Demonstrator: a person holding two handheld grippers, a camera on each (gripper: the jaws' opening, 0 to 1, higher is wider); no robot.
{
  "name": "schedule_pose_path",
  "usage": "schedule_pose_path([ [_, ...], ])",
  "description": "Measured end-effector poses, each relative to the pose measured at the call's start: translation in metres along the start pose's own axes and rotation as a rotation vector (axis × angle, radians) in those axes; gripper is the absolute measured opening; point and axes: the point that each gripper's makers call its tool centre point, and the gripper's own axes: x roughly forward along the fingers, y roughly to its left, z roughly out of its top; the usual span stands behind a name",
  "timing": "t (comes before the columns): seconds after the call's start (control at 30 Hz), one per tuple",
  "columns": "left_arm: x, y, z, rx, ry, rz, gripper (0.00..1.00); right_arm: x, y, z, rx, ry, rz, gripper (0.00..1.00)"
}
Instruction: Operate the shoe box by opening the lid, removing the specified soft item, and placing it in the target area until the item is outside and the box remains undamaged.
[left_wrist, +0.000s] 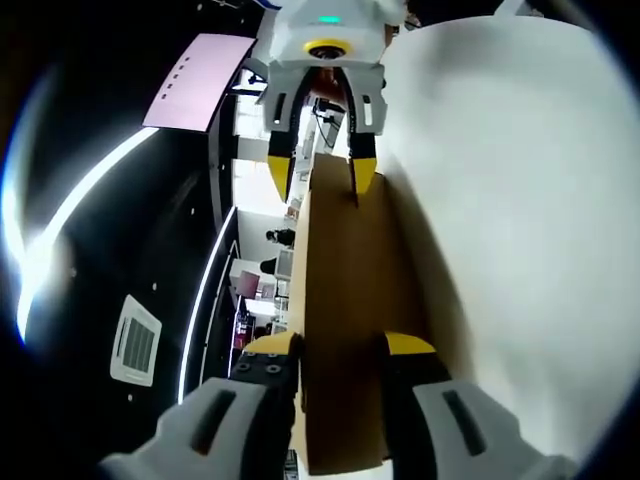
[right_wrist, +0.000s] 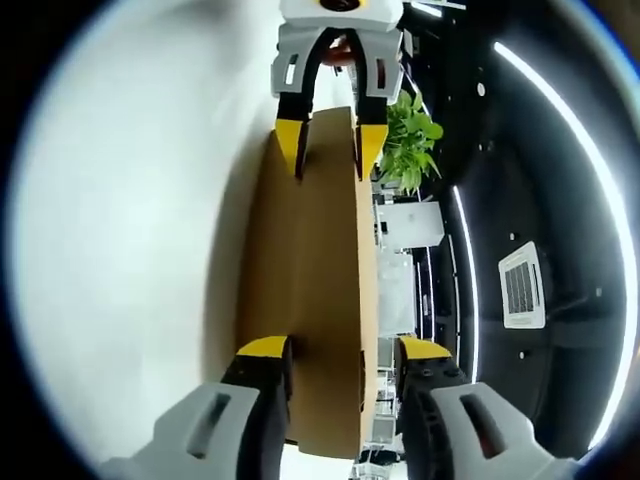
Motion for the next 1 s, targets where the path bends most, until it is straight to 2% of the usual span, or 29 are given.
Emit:
schedule_pose_path([
  [0.17,-0.0002,0.0001,-0.0006,0.000,0.002,0.000,0.32,0.0004,0.0023,-0.0001,-0.001,-0.001,0.000,0.37],
  [0.33,-0.0003,0.0002,-0.0008,0.000,0.003,0.001,0.32,0.0009,0.0088,0.0002,-0.005,-0.003,0.026,0.29],
  [1.0,0.0001,-0.0002,0.0004,0.013,0.011,-0.002,0.33,0.0004,0.0089,0.0012,-0.020,-0.007,0.011,0.29],
])
